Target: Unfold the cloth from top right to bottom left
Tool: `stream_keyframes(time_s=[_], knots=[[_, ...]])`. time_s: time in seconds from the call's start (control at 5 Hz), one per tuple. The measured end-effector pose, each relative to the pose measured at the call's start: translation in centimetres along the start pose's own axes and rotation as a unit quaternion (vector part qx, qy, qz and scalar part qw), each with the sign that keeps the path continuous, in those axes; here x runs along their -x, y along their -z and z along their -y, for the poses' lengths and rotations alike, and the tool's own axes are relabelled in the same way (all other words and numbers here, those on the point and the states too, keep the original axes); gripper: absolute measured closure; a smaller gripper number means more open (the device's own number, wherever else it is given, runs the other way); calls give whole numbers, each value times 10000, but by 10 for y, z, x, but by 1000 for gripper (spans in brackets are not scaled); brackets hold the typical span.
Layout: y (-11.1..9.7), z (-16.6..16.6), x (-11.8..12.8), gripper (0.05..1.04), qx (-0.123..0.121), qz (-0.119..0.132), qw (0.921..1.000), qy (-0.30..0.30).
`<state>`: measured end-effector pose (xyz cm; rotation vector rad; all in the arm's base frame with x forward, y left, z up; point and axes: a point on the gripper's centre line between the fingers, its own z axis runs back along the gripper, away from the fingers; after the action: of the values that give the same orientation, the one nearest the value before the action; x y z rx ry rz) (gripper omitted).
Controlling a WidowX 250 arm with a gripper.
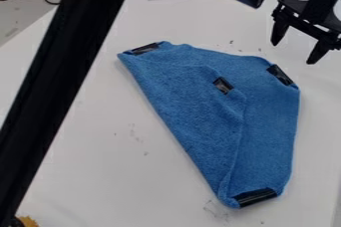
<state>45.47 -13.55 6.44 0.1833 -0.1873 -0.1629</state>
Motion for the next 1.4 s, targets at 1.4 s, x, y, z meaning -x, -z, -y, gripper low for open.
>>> stream_keyframes(time_s=[1.4], knots=[[-13,-51,49,82,126,122,9948,-999]])
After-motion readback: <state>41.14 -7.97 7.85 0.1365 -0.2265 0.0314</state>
